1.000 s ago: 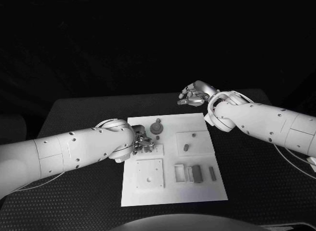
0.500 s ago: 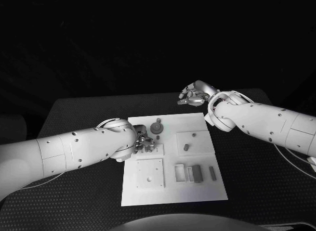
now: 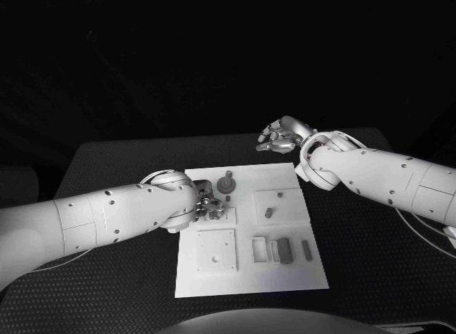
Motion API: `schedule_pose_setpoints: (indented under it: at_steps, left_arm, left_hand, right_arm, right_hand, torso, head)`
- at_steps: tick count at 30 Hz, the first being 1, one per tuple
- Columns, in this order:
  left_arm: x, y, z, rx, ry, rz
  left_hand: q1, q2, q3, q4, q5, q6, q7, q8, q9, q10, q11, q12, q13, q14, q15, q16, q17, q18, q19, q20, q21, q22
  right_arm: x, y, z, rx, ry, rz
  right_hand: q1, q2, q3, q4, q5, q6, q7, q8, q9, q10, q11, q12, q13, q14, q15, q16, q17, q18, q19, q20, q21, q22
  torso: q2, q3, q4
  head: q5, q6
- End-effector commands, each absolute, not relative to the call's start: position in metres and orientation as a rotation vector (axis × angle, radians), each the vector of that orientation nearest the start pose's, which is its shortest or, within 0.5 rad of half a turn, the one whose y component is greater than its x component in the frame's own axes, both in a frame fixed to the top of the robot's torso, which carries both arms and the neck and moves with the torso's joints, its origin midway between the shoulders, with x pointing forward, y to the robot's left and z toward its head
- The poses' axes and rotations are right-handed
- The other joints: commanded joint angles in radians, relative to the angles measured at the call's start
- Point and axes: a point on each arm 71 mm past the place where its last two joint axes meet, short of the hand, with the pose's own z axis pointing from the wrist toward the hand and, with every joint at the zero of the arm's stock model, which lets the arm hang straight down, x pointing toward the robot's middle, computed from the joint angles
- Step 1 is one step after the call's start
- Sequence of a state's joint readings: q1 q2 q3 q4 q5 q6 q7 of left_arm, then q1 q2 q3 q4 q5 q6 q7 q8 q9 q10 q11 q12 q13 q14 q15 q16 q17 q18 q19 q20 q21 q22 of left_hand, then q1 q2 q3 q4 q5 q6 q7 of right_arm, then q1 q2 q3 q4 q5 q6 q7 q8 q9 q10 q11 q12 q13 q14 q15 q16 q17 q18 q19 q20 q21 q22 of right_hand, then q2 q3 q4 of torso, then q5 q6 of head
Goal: Assemble the parts on the task board
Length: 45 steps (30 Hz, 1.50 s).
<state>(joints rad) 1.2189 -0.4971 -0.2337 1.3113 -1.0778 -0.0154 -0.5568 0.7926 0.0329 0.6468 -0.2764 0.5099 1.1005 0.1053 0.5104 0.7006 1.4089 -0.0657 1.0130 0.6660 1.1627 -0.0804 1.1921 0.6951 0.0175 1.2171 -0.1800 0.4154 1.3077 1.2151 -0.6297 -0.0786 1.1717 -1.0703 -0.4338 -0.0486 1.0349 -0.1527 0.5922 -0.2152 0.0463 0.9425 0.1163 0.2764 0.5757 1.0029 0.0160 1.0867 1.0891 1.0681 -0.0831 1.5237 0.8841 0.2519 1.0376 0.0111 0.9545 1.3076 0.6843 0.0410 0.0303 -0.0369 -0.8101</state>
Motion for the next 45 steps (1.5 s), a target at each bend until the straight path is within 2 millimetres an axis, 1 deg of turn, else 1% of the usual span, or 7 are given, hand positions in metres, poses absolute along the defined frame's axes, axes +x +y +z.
schedule_pose_setpoints:
  at_steps: [1, 7, 10, 18, 32, 41, 45]
  left_arm:
    - [0.474, 0.108, -0.291, -0.045, 2.382, -0.348]
    - [0.474, 0.108, -0.291, -0.055, 2.37, -0.359]
    - [0.475, 0.109, -0.291, -0.06, 2.368, -0.36]
    - [0.475, 0.109, -0.291, -0.07, 2.365, -0.362]
    - [0.477, 0.112, -0.291, -0.085, 2.359, -0.359]
    - [0.478, 0.117, -0.291, -0.092, 2.36, -0.35]
    - [0.478, 0.12, -0.291, -0.101, 2.357, -0.351]
  left_hand:
    - [-0.01, 0.003, 0.064, -0.014, -0.001, 0.134, -0.13, 0.001, 0.0, -0.025, -0.062, 0.007, -0.002, -0.003, -0.007, 0.004, -0.004, 0.033, 0.003, -0.004, 0.004, 0.022]
    - [-0.028, -0.005, 0.012, -0.006, -0.02, 0.134, -0.127, 0.001, -0.003, -0.026, -0.057, 0.01, -0.008, -0.007, -0.008, 0.008, -0.016, 0.031, 0.004, -0.005, 0.0, 0.02]
    - [-0.032, -0.019, -0.006, 0.009, -0.079, 0.134, -0.127, 0.0, -0.007, -0.027, -0.057, 0.011, -0.013, -0.009, -0.01, 0.011, -0.025, 0.03, 0.005, -0.007, -0.007, 0.019]
    - [-0.048, -0.036, -0.029, 0.04, -0.137, 0.134, -0.127, -0.001, -0.011, -0.028, -0.057, 0.013, -0.018, -0.012, -0.011, 0.016, -0.035, 0.029, 0.007, -0.008, -0.014, 0.02]
    - [-0.061, -0.042, -0.047, 0.054, -0.149, 0.132, -0.127, -0.001, -0.012, -0.03, -0.057, 0.014, -0.021, -0.014, -0.012, 0.02, -0.041, 0.028, 0.007, -0.009, -0.018, 0.02]
    - [-0.12, -0.088, -0.138, 0.095, -0.425, 0.126, -0.129, 0.0, -0.015, -0.038, -0.06, 0.02, -0.03, -0.023, -0.017, 0.032, -0.06, 0.03, 0.003, -0.014, -0.037, 0.019]
    - [-0.136, -0.119, -0.146, 0.119, -0.459, 0.124, -0.129, -0.001, -0.016, -0.041, -0.059, 0.021, -0.032, -0.026, -0.018, 0.034, -0.064, 0.03, 0.003, -0.015, -0.042, 0.019]
  right_arm:
    - [0.547, -0.202, -0.207, 0.251, 1.652, 0.691]
    - [0.547, -0.202, -0.207, 0.251, 1.654, 0.691]
    - [0.547, -0.202, -0.207, 0.25, 1.654, 0.691]
    - [0.547, -0.202, -0.208, 0.25, 1.656, 0.691]
    - [0.547, -0.203, -0.208, 0.25, 1.657, 0.69]
    - [0.547, -0.204, -0.208, 0.251, 1.657, 0.688]
    - [0.547, -0.205, -0.208, 0.252, 1.657, 0.687]
  right_hand:
    - [-0.002, 0.012, 0.0, -0.005, 0.004, 0.003, 0.013, -0.006, 0.002, -0.007, 0.003, -0.003, -0.002, -0.007, -0.003, -0.004, -0.001, 0.01, -0.008, 0.002, -0.006, 0.015]
    - [-0.002, 0.012, 0.0, -0.005, 0.004, 0.003, 0.013, -0.006, 0.002, -0.007, 0.003, -0.003, -0.002, -0.007, -0.003, -0.004, -0.001, 0.01, -0.008, 0.002, -0.006, 0.015]
    - [-0.002, 0.012, 0.0, -0.006, 0.004, 0.003, 0.013, -0.006, 0.002, -0.007, 0.003, -0.003, -0.002, -0.007, -0.003, -0.004, -0.001, 0.01, -0.008, 0.002, -0.006, 0.015]
    - [-0.003, 0.012, 0.0, -0.006, 0.004, 0.003, 0.013, -0.007, 0.002, -0.007, 0.003, -0.003, -0.002, -0.008, -0.003, -0.004, -0.002, 0.01, -0.008, 0.003, -0.006, 0.015]
    - [-0.003, 0.012, 0.0, -0.006, 0.004, 0.003, 0.013, -0.007, 0.002, -0.007, 0.003, -0.002, -0.002, -0.008, -0.003, -0.004, -0.002, 0.01, -0.008, 0.003, -0.006, 0.015]
    - [-0.004, 0.012, -0.001, -0.006, 0.004, 0.003, 0.013, -0.007, 0.002, -0.007, 0.003, -0.002, -0.003, -0.008, -0.003, -0.004, -0.002, 0.01, -0.008, 0.003, -0.007, 0.015]
    - [-0.004, 0.012, -0.001, -0.007, 0.004, 0.003, 0.013, -0.007, 0.002, -0.007, 0.003, -0.002, -0.003, -0.008, -0.003, -0.004, -0.002, 0.01, -0.008, 0.003, -0.007, 0.015]
  torso:
    - [0.0, 0.0001, 0.0]
    - [0.0, 0.0001, 0.0004]
    - [0.0, 0.0003, 0.0001]
    - [0.0, -0.0001, 0.0004]
    - [0.0, -0.0006, 0.0003]
    - [0.0, -0.0007, 0.0003]
    - [0.0, -0.0005, 0.0009]
  head:
    - [-0.001, 0.0]
    - [-0.001, 0.0]
    - [-0.002, 0.0]
    - [-0.002, 0.0]
    - [-0.003, 0.001]
    - [-0.003, 0.002]
    - [-0.004, 0.002]
